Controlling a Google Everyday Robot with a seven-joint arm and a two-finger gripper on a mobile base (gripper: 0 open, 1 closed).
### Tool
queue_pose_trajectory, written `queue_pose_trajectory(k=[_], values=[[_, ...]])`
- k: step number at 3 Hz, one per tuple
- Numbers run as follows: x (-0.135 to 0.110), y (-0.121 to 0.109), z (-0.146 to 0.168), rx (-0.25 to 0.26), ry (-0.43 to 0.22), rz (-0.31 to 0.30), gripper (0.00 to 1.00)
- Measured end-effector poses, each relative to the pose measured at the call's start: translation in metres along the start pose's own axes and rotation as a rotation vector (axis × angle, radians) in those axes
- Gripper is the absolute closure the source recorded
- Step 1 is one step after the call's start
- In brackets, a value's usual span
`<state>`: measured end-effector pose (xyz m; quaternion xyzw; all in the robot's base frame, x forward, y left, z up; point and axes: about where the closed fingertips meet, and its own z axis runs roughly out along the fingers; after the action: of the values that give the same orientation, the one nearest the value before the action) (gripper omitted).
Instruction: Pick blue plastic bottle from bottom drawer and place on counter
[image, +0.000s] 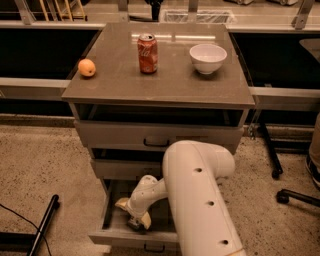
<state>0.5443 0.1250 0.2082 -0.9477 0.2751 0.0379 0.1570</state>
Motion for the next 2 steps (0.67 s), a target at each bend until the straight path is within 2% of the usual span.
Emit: queue_pose_trajectory(k=[1,2], values=[[0.012,-0.004,0.023,0.000,0.044,-0.104,0.00],[0.014,-0.004,0.040,-0.022,0.050,-0.143,0.00]])
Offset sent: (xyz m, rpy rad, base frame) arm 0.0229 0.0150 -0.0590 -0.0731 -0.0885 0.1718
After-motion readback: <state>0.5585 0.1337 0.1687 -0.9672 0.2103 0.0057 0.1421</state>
